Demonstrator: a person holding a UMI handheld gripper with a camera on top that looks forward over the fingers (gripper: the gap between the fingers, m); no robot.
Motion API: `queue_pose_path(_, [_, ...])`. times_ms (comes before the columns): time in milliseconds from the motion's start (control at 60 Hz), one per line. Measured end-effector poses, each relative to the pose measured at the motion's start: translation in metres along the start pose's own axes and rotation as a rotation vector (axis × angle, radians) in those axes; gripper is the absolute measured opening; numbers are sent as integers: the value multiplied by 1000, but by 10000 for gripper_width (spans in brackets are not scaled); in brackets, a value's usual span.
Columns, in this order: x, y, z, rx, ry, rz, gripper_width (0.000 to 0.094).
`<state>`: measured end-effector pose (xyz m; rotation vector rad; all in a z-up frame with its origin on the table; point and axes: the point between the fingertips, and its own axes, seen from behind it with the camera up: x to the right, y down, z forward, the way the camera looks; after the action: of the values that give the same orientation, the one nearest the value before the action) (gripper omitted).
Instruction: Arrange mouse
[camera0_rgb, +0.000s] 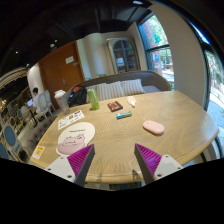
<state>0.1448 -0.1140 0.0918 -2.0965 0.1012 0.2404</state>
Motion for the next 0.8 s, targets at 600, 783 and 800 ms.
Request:
queue_pose_path(600, [155, -7, 71, -26, 245, -137, 836])
queue_pose_path(783, [193, -3, 106, -86, 282, -193, 831])
queue_pose_path(800, [193, -3, 110, -91, 277, -195, 830])
